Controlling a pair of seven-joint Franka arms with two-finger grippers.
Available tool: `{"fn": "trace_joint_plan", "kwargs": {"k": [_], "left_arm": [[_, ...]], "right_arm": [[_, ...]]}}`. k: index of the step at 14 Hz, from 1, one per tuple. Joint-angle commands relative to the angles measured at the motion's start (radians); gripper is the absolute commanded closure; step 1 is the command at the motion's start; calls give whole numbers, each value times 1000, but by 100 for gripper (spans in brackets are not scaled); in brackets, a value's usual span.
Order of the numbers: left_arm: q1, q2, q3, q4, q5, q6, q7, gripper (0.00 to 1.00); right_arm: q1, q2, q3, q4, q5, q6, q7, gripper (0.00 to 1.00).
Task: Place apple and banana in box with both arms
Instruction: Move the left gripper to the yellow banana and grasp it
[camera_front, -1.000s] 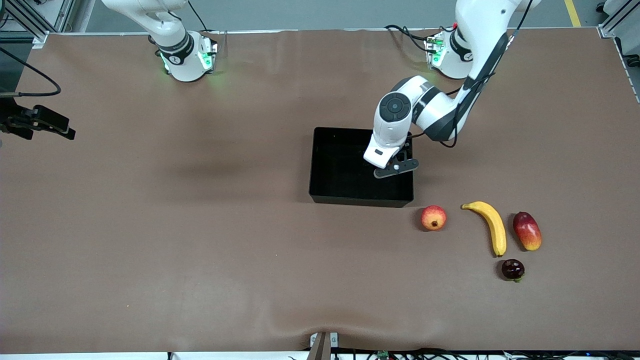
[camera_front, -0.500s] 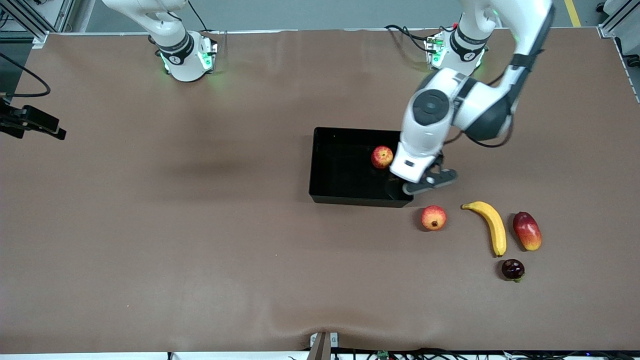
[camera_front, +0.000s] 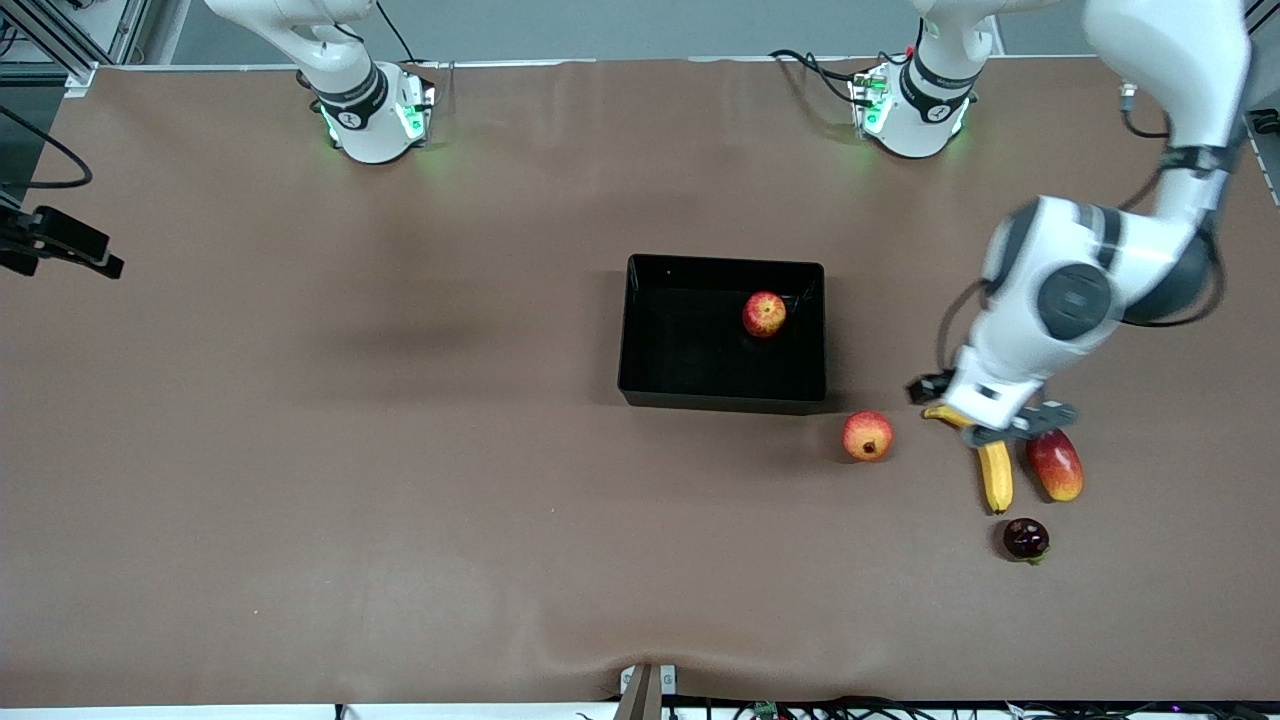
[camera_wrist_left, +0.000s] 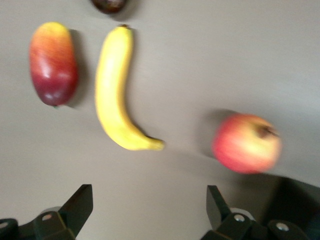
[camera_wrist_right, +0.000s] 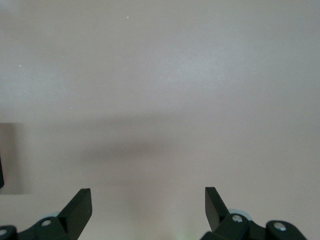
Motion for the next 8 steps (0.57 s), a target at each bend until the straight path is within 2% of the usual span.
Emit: {"fn": "trace_joint_plan", "kwargs": {"k": [1,5,8], "left_arm": [[51,72,-14,15,27,59,5,0],[109,166,-9,12,40,155,13,0],[127,207,-5,15,103,200,14,1]], "right_arm": [[-5,6,12,30,-15,-19,7,0],[4,6,14,40,-12,-58,7,0],[7,8,12,68,-6,-62,9,0]]}}
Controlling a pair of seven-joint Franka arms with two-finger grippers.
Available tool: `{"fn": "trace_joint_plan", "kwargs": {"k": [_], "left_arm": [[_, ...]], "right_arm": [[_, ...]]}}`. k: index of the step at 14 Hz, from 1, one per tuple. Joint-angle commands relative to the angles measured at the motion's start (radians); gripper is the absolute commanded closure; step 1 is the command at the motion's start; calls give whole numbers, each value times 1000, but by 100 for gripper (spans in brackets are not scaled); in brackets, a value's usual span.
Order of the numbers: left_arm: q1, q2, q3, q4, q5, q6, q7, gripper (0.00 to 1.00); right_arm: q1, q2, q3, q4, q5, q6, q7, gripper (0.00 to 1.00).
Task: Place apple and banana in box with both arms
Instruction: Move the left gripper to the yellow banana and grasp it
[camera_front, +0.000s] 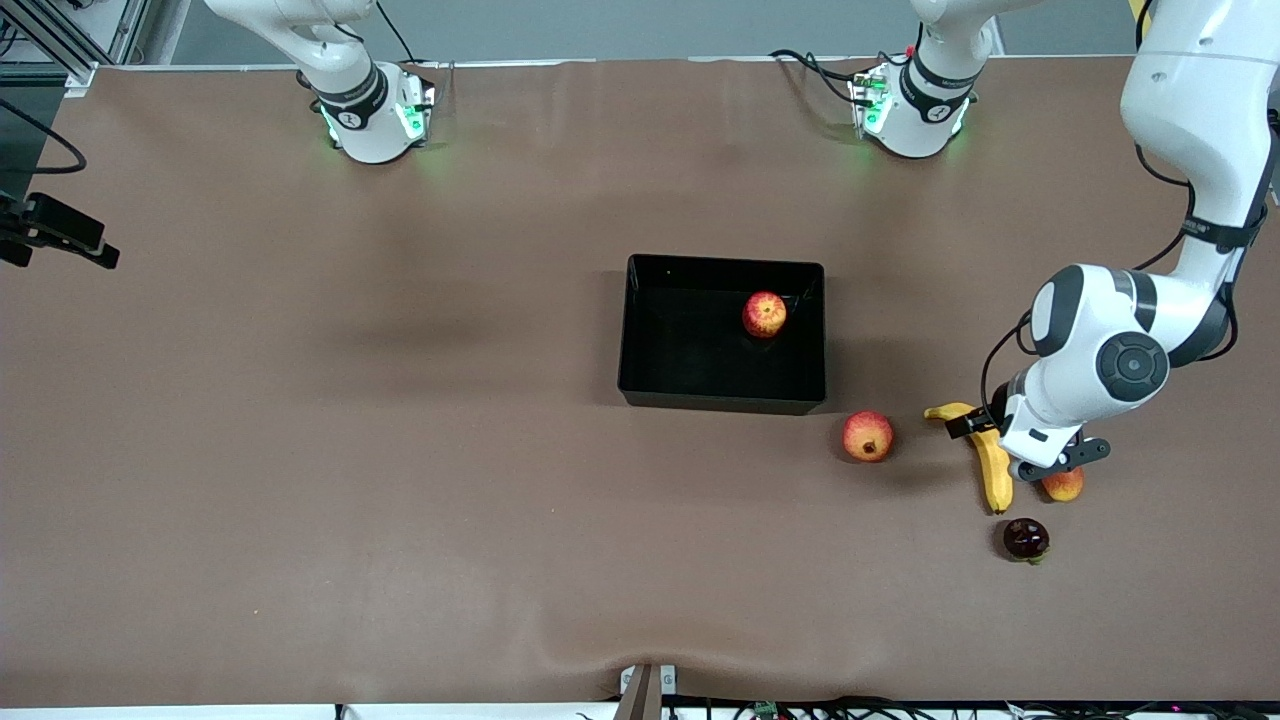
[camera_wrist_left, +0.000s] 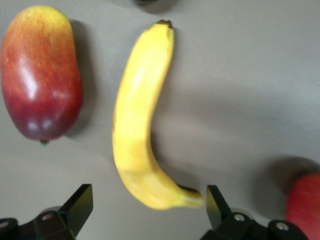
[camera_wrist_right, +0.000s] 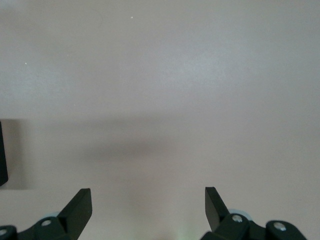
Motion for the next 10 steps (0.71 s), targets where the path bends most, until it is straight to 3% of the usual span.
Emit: {"fn": "trace_joint_plan", "kwargs": {"k": [1,3,6,8,9,10], "left_arm": [[29,33,-6,16,40,41,-3,3],[38,59,-6,17,40,67,-3,7],[41,81,-6,17,40,93,-3,25],[41,82,-6,16,40,94,-4,42],[41,84,-6,14,40,94,-4,55],[41,82,-6,13,42,94,-4,78]], "right_arm": [[17,8,4,34,-7,-50,11,0],[13,8,27,34,-13,-81,7,0],[-3,8,74,29,-41,-54,14,0],[-4,8,74,29,-41,-55,14,0],[-6,8,74,29,-41,-55,14,0],[-15,8,74,29,-41,-55,15,0]]}}
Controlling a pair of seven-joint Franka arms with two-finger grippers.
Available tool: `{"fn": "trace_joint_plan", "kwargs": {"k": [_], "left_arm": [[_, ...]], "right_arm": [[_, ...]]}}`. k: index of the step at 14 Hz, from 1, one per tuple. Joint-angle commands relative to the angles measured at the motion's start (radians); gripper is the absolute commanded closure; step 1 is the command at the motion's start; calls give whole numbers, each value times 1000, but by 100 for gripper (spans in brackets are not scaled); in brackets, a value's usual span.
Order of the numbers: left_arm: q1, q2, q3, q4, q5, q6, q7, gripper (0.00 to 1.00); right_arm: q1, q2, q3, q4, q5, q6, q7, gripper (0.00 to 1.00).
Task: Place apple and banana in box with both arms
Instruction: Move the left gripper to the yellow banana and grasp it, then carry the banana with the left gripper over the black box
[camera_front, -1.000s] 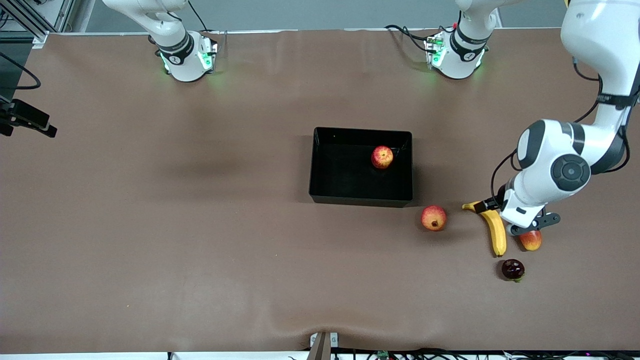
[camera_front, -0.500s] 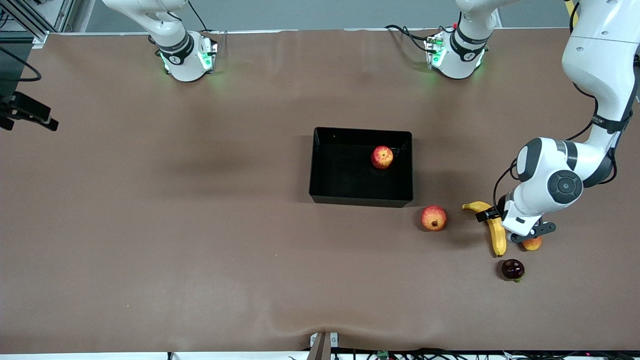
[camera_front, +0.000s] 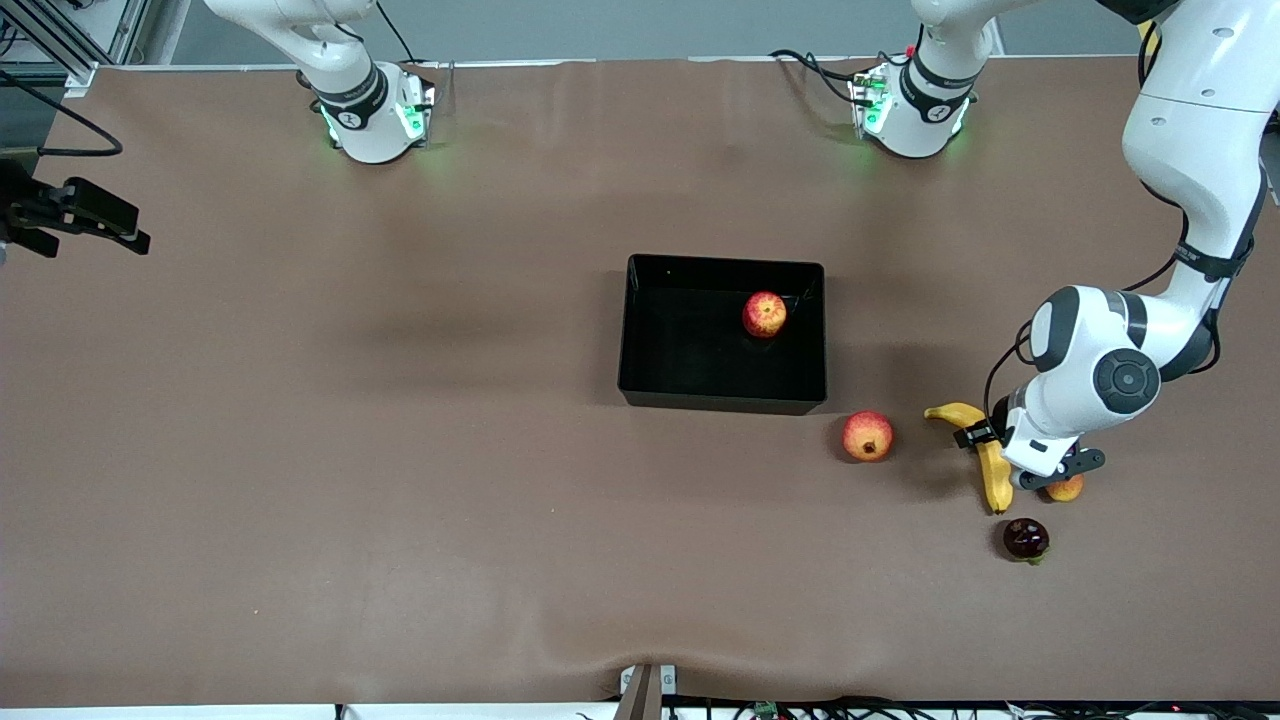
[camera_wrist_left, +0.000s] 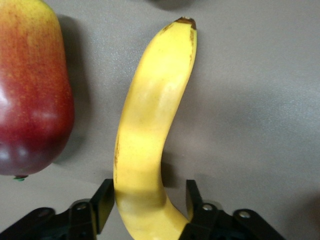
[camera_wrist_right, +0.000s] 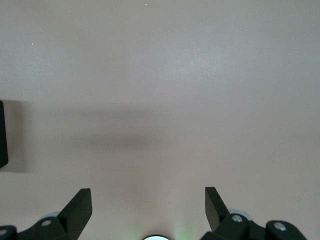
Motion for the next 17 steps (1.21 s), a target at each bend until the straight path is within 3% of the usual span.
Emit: {"fn": "trace_joint_plan", "kwargs": {"k": [1,7,10,17], "left_arm": [[6,-1,-6,4,27,6,-3,96],[-9,-96,-28,2,33,-70,6,100],[-8,-171,-88,7,31,-153,0,100],[-11,-240,-351,24,18,-270,-199,100]], "right_arm": [[-34,7,16,17,-17,-3,13,0],[-73,7,33,18,-3,-6,15,0],[-73,7,35,18,2,0,19,0],[-71,7,33,17,2,3,32,0]]}}
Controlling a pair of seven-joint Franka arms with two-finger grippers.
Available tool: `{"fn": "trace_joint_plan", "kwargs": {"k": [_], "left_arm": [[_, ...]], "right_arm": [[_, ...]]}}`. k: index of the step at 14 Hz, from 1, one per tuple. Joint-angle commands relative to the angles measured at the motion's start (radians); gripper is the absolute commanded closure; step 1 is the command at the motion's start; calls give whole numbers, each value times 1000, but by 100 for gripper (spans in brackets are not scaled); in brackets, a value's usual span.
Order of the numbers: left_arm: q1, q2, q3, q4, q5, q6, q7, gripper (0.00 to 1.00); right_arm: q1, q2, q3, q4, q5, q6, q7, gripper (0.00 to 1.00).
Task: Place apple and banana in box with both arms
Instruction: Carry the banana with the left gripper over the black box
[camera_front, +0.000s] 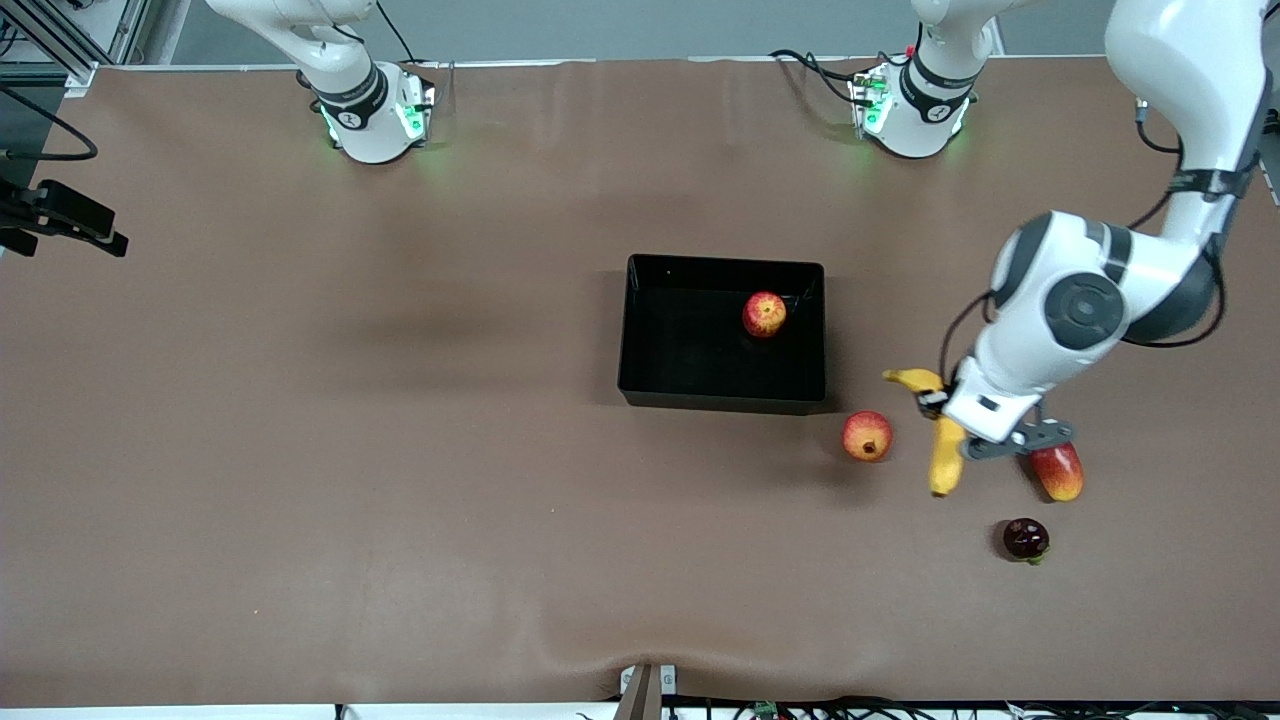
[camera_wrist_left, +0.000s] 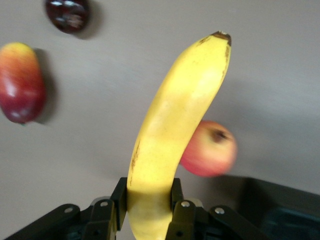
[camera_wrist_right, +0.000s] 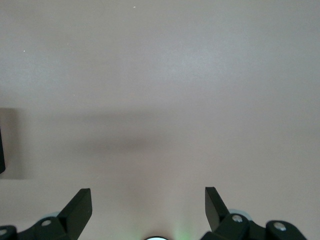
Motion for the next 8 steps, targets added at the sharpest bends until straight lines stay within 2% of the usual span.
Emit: {"fn": "trace_joint_plan", "kwargs": {"k": [1,2,6,8], "left_arm": [[-5,-9,-105,10,10,-18,-122,100],[-32,-7,-134,16,10,-18,-177,100],[-218,27,-133,29,24,-18,-364,100],[-261,36,-133,22,51,-16,-401,100]], "right_arm": [[-24,9,24,17,1,-3,41,0],[-26,7,26,17,1,-4,56,0],[-18,7,24,17,1,-6,66,0],[-15,9,24,17,1,-7,67,0]]}}
